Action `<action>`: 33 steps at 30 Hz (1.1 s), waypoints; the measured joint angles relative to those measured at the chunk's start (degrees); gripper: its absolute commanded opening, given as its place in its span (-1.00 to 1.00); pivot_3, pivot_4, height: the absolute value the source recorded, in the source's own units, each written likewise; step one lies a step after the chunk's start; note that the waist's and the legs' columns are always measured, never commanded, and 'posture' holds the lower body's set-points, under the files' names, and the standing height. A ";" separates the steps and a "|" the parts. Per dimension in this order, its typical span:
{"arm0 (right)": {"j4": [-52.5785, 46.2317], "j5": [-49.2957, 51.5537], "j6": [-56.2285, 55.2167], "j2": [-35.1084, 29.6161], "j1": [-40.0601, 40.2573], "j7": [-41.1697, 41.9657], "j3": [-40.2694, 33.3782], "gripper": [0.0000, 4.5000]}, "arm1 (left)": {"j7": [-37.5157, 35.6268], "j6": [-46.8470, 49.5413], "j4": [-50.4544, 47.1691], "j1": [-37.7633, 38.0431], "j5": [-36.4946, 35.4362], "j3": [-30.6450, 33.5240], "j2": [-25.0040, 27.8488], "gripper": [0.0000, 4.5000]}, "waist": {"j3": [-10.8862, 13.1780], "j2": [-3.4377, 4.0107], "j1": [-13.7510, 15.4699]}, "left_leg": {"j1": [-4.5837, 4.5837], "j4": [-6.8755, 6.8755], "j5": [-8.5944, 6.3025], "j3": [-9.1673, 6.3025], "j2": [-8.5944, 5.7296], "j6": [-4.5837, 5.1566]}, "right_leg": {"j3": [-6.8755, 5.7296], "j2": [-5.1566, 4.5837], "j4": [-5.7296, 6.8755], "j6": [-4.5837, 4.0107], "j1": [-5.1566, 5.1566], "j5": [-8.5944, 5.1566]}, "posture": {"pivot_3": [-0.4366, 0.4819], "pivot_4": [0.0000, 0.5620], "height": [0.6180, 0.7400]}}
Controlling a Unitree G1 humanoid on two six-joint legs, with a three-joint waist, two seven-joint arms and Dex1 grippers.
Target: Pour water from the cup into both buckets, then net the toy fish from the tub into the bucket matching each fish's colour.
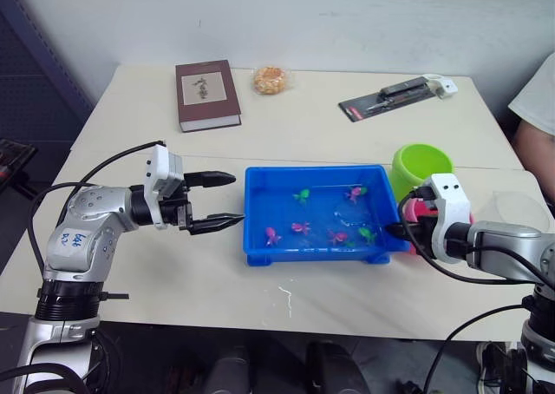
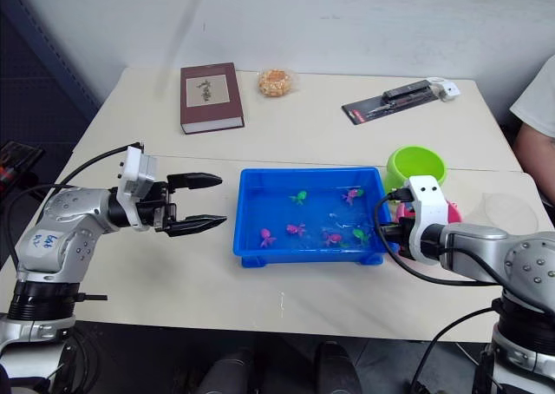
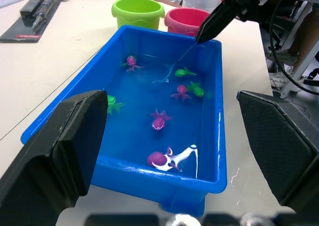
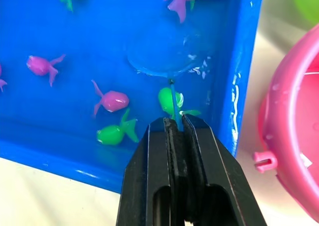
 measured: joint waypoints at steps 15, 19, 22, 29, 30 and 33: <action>-1.42 -5.75 -1.57 0.45 -4.09 7.68 4.25 -1.00 | 0.19 0.02 0.00 0.00 -0.10 -0.01 -0.14 0.97 | 0.00 0.00 -0.01 | -0.02 -0.01 0.00 -0.02 0.00 0.00 | -0.01 -0.02 -0.05 0.00 -0.01 0.00 | -0.05 -0.47 0.97; -1.42 -7.03 -1.47 1.57 -4.53 8.30 4.50 -1.00 | 0.28 0.11 0.00 0.00 -0.11 0.00 -0.14 0.97 | 0.00 0.00 -0.01 | -0.03 -0.03 0.00 -0.03 0.00 0.00 | -0.02 -0.03 -0.08 0.00 -0.01 0.00 | -0.05 -0.47 0.97; -1.42 -8.79 -1.45 2.65 -4.89 8.27 4.91 -1.00 | 0.29 0.15 0.00 0.00 -0.11 0.00 -0.14 0.97 | 0.00 0.00 -0.02 | -0.03 -0.03 0.00 -0.03 0.00 0.00 | -0.02 -0.03 -0.08 0.00 -0.01 0.00 | -0.05 -0.47 0.97; -1.42 -12.55 -1.14 5.65 -5.26 8.48 5.77 -1.00 | 0.27 0.16 0.02 -0.01 -0.11 0.00 -0.14 0.97 | 0.00 0.01 -0.08 | -0.03 -0.04 0.00 -0.03 0.00 0.00 | -0.02 -0.02 -0.07 0.00 -0.02 0.00 | -0.05 -0.47 0.97; -1.42 -12.99 -0.99 6.17 -5.39 8.62 5.78 -1.00 | 0.27 0.16 0.02 -0.03 -0.11 0.00 -0.14 0.97 | 0.00 0.01 -0.10 | -0.03 -0.04 0.00 -0.03 0.00 0.00 | -0.03 -0.02 -0.07 0.00 -0.03 0.00 | -0.05 -0.47 0.97; -1.47 -14.69 -0.53 7.40 -5.56 8.99 5.84 -1.00 | 0.28 0.16 0.02 -0.04 -0.11 0.00 -0.14 0.97 | 0.00 0.01 -0.06 | -0.03 -0.04 0.00 -0.03 0.00 0.00 | -0.03 -0.02 -0.08 0.00 -0.03 0.00 | -0.05 -0.47 0.97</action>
